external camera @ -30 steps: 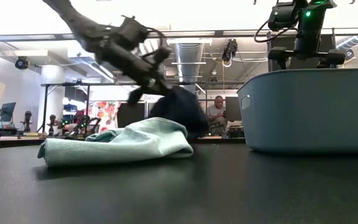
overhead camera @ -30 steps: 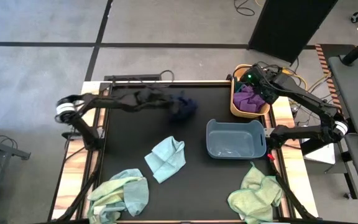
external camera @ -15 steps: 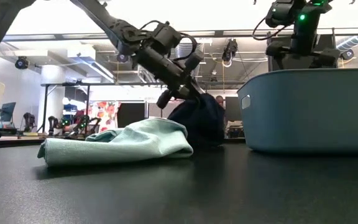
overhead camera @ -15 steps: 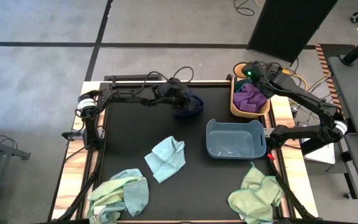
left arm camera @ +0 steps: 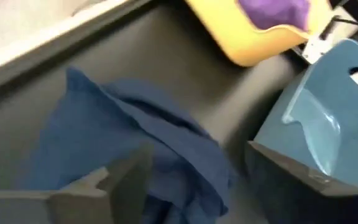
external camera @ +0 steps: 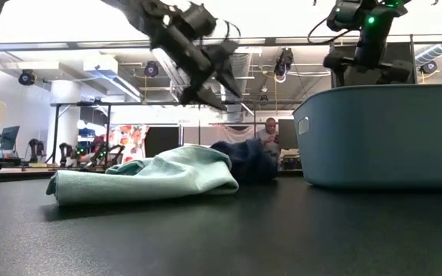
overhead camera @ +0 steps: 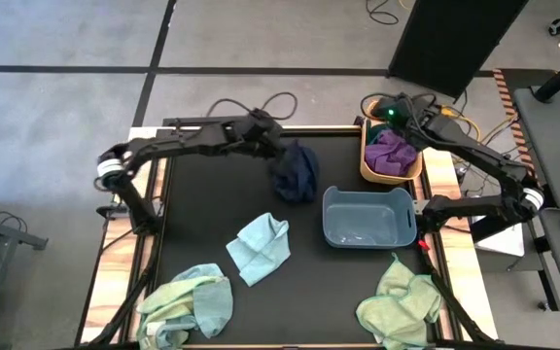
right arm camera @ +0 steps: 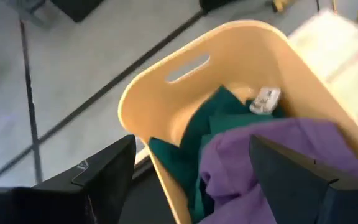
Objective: Sort towels by color in basket
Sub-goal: Put the blue towel into the yellow bin
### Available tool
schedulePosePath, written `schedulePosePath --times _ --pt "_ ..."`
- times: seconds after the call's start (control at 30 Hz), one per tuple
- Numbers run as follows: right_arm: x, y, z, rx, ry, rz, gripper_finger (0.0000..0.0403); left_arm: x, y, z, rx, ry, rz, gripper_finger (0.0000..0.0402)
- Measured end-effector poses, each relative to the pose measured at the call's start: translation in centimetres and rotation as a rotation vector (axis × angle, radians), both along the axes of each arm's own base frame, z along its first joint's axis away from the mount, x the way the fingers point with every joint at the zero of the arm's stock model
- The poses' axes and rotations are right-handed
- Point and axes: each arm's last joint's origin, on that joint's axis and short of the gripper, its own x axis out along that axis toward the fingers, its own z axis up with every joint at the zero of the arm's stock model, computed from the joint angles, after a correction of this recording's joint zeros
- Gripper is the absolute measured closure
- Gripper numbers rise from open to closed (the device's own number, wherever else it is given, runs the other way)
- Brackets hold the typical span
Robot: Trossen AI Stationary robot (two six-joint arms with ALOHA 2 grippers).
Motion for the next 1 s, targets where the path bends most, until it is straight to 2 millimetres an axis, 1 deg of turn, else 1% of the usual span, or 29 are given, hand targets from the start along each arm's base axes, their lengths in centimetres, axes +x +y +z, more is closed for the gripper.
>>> schedulePosePath --times 0.1,0.17,0.23,0.3,0.37,0.43,0.5,0.57,0.63,0.77,0.87,0.93,1.0 --pt "0.8 -0.1 0.4 -0.053 0.053 0.107 0.0094 -1.9 -0.7 2.3 0.071 -0.004 -0.030 0.0127" --pt "2.3 -0.1 0.8 -0.122 0.063 0.232 0.0089 -3.5 -1.2 3.4 0.135 0.024 -0.015 0.0114" --pt "4.6 -0.1 1.5 -0.231 0.042 0.382 0.0084 -5.5 -1.8 4.0 0.193 0.039 0.011 0.0106" --pt "7.7 0.4 2.0 -0.346 0.007 0.527 0.0081 -7.7 -2.1 4.1 0.219 0.042 0.033 0.0103" --pt "10.6 0.9 1.9 -0.382 -0.003 0.609 0.0083 -9.9 -2.4 3.8 0.225 0.041 0.051 0.0102" --pt "13.4 1.3 1.1 -0.333 0.034 0.679 0.0090 -12.2 -2.9 3.3 0.229 0.038 0.071 0.0102" --pt "15.7 1.5 -0.1 -0.241 0.086 0.718 0.0097 -14.2 -3.3 2.9 0.232 0.023 0.086 0.0102" --pt "17.5 1.7 -1.2 -0.124 0.099 0.750 0.0104 -15.7 -3.9 2.7 0.223 -0.008 0.073 0.0102" --pt "19.4 1.7 -2.4 -0.003 0.081 0.798 0.0109 -16.8 -4.6 2.6 0.219 -0.047 0.031 0.0102" --pt "22.8 1.2 -4.8 0.170 0.008 0.871 0.0117 -18.2 -5.6 1.9 0.231 -0.068 -0.032 0.0102" --pt "24.8 0.2 -6.5 0.284 -0.075 0.899 0.0122 -18.7 -6.0 1.4 0.199 -0.084 -0.091 0.0102" --pt "25.4 -0.4 -8.1 0.377 -0.091 0.892 0.0125 -18.8 -6.2 1.2 0.192 -0.095 -0.142 0.0102" --pt "25.5 -0.6 -9.8 0.472 -0.059 0.862 0.0128 -18.8 -6.4 0.8 0.178 -0.097 -0.178 0.0102"
